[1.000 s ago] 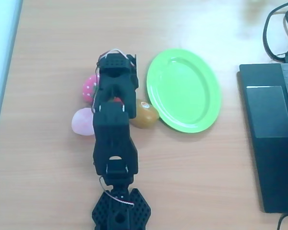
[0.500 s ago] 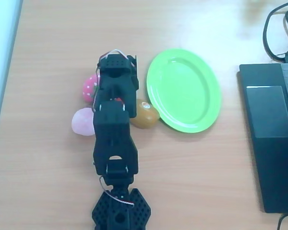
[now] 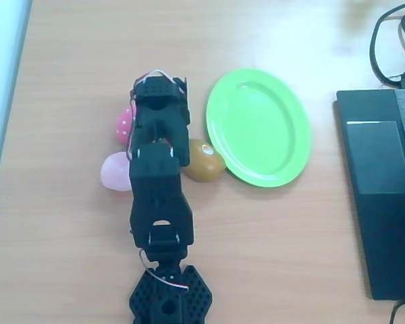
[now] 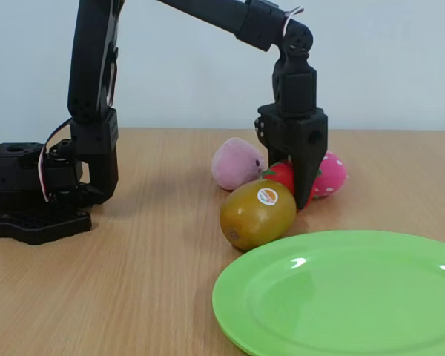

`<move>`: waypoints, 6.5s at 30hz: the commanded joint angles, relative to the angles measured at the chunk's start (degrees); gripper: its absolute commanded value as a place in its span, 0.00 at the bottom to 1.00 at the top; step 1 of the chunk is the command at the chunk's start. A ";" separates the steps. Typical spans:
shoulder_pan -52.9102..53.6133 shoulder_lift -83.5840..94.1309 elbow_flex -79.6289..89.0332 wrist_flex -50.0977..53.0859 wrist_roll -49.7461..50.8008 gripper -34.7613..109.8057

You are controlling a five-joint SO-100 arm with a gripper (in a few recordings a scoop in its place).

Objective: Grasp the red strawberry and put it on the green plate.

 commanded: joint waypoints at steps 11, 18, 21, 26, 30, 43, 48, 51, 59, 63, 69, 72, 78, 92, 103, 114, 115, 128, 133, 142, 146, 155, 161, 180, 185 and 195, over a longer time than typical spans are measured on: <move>0.18 2.72 0.00 0.26 0.53 0.24; -0.70 9.23 -1.67 0.26 7.38 0.25; -0.79 13.27 -2.02 0.79 11.78 0.25; 0.53 17.40 -6.24 4.13 20.92 0.25; 3.69 19.34 -7.91 6.42 29.00 0.25; 19.42 2.55 -26.19 10.72 61.87 0.25; 22.50 -7.82 -34.63 10.46 70.05 0.25; 23.73 -13.54 -37.88 9.32 73.30 0.25; 25.93 -23.82 -44.12 6.59 77.70 0.25; 26.37 -25.49 -45.26 5.98 78.49 0.25; 26.10 -25.14 -45.44 5.89 78.57 0.34; 26.28 -24.35 -45.18 5.89 78.57 0.43; 26.10 -21.18 -42.71 5.89 79.10 0.51; 26.37 -7.91 -29.44 4.48 79.37 0.54; 24.43 19.34 -13.01 0.44 89.30 0.27; 11.87 58.36 15.12 -10.90 102.22 0.18; 10.28 61.79 18.81 -12.30 102.66 0.18; 4.31 108.37 73.30 -25.58 97.21 0.18; 4.92 109.69 80.07 -28.21 100.02 0.18; 4.22 109.69 86.75 -27.95 102.57 0.18; 2.90 109.69 88.68 -27.77 108.81 0.18; 1.05 109.78 88.68 -23.55 116.54 0.18; 0.88 109.78 87.54 -20.04 116.89 0.18; 1.85 109.78 81.47 2.72 114.70 0.18; 1.93 109.78 81.47 2.72 114.70 0.19; 1.93 109.78 81.47 2.72 114.70 0.18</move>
